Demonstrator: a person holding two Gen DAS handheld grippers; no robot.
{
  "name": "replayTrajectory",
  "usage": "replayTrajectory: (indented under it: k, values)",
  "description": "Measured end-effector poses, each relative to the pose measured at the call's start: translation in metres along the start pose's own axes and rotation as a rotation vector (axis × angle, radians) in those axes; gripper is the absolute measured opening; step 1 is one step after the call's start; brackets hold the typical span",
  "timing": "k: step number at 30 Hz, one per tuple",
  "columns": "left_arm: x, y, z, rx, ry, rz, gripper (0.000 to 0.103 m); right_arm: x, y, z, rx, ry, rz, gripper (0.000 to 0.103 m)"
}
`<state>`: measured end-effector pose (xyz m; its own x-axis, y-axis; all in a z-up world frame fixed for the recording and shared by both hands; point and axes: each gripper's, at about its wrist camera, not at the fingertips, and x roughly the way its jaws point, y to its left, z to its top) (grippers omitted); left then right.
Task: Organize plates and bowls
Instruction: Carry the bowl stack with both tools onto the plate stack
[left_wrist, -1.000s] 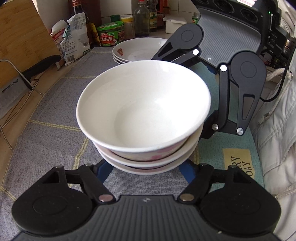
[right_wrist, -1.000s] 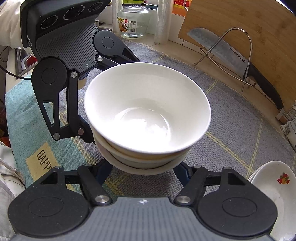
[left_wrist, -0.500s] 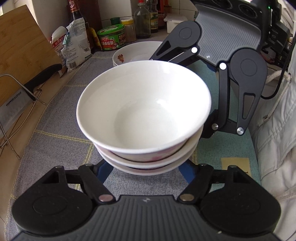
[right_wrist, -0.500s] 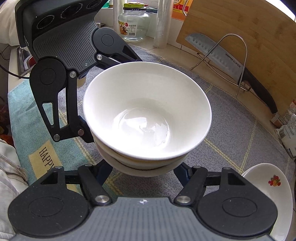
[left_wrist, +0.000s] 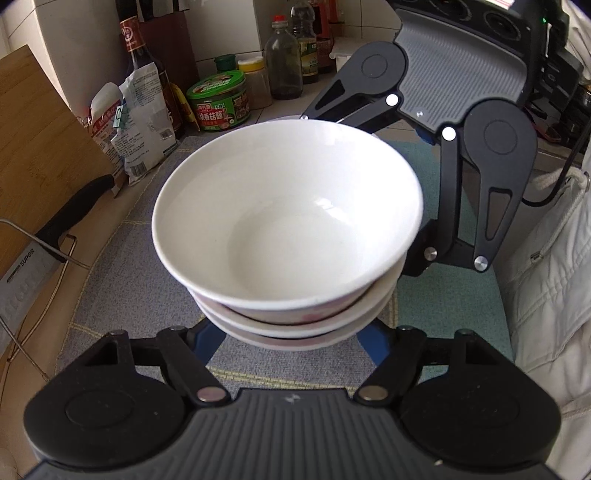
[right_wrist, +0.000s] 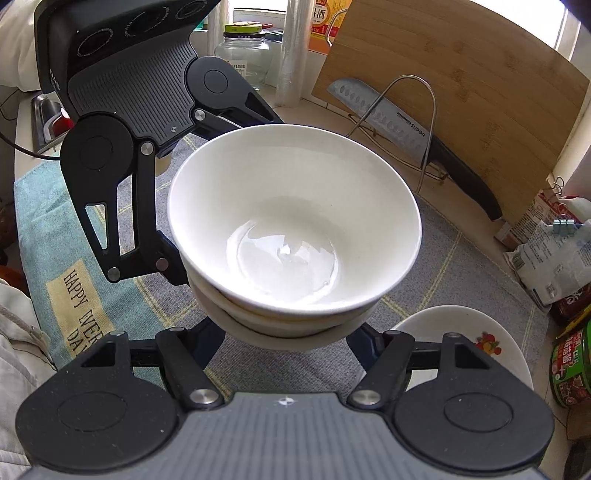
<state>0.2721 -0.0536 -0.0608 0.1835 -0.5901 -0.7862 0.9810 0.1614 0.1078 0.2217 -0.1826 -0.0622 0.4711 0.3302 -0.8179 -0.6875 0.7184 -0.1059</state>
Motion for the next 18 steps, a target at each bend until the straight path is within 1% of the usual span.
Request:
replayTrajectory:
  k: [11, 18]
  values:
    - [0.042, -0.009, 0.067, 0.068, -0.029, -0.019, 0.076, -0.036, -0.05, -0.041, 0.043, -0.004, -0.064, 0.076]
    - [0.071, -0.01, 0.099, 0.118, -0.042, -0.031, 0.076, -0.046, -0.08, -0.065, 0.08, 0.013, -0.101, 0.076]
